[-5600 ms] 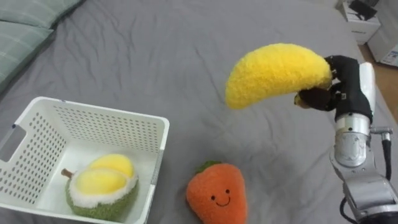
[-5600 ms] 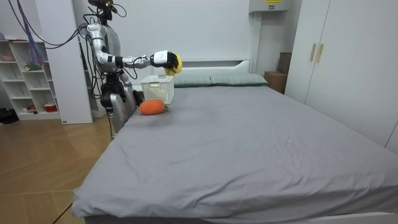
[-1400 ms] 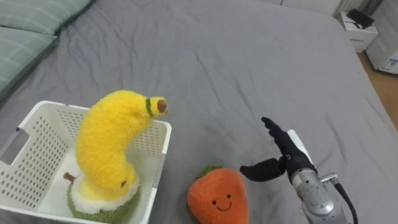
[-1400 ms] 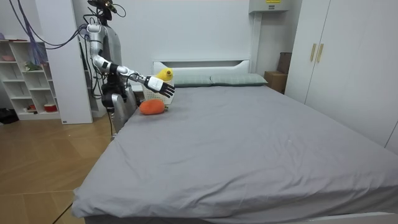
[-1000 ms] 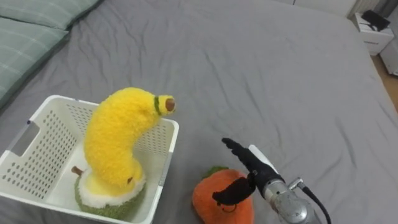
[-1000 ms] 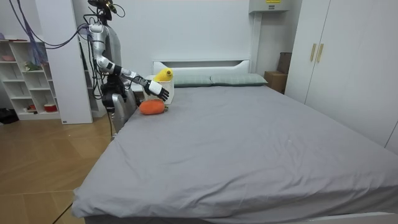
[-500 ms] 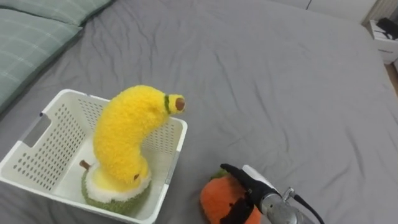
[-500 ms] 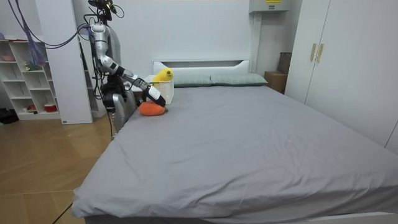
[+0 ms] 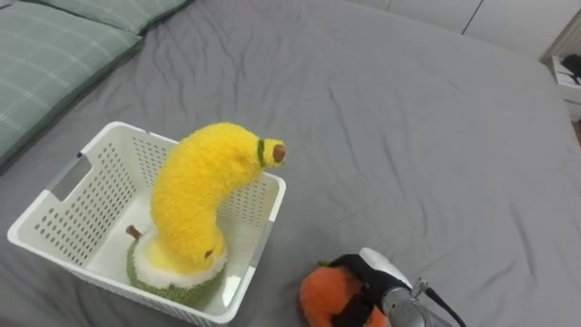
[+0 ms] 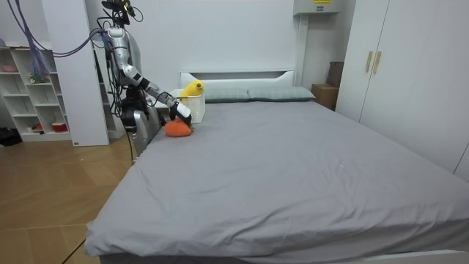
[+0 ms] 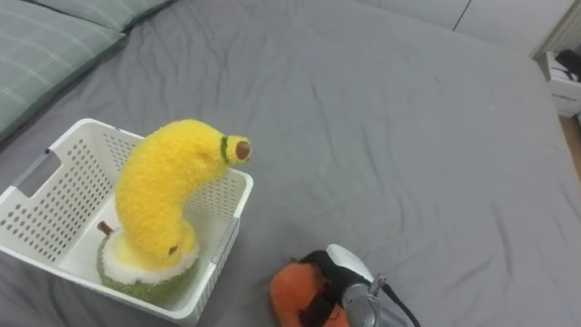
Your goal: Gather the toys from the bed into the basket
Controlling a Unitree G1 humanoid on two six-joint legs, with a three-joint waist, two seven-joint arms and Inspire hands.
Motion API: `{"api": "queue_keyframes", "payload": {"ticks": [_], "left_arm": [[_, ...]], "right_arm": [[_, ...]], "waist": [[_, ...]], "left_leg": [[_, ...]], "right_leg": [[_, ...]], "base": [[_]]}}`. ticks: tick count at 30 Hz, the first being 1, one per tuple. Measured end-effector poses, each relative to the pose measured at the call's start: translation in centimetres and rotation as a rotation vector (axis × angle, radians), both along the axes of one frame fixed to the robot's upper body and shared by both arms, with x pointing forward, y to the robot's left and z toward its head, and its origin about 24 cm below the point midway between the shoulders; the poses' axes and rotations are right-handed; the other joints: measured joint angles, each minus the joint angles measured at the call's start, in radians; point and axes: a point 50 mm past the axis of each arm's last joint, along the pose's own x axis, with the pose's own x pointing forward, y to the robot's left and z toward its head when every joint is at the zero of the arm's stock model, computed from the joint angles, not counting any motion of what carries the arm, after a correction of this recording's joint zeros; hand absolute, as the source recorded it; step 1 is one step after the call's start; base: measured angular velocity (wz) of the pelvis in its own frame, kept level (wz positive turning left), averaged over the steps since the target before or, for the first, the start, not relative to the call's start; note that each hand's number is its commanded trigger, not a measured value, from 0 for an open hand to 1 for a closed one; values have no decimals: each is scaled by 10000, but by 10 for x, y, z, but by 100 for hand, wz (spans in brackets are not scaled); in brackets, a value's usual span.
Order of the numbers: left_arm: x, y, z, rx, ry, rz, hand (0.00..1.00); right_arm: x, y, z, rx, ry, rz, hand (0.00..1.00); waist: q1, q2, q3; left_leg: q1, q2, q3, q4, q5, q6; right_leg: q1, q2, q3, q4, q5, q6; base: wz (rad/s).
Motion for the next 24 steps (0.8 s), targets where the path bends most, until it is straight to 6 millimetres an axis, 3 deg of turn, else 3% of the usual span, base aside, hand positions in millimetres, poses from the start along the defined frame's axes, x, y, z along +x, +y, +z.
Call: {"api": "queue_keyframes", "payload": {"ticks": [7, 19, 22, 24], "left_arm": [[2, -2, 0, -28, -27, -180, 0], [0, 0, 0, 3, 12, -160, 0], [-1, 1, 0, 9, 27, -115, 0], [-5, 4, 0, 51, 45, 71, 0]], "right_arm": [[-3, -3, -5, -161, 227, -80, 100], [-2, -10, -5, -284, -346, -480, 100], [4, -23, 0, -219, -829, -1224, 100], [17, -32, 16, -143, -1752, -1682, 100]], "waist": [[0, 101, 68], [-26, 36, 22], [-121, 21, 10], [-289, 4, -1]], "left_leg": [[-6, -1, -32, -1, 1, -1], [89, 13, 159, -16, 4, 4], [117, 1, 152, -10, 9, 11], [127, 9, 221, -21, 9, 11]], "right_leg": [[3, 6, -12, -5, -3, 5], [5, -10, 82, 6, -7, 11], [36, -27, 53, 10, -7, 12], [-18, -25, 155, 30, -12, 18]], "base": [[2], [-4], [0], [-10]]}}
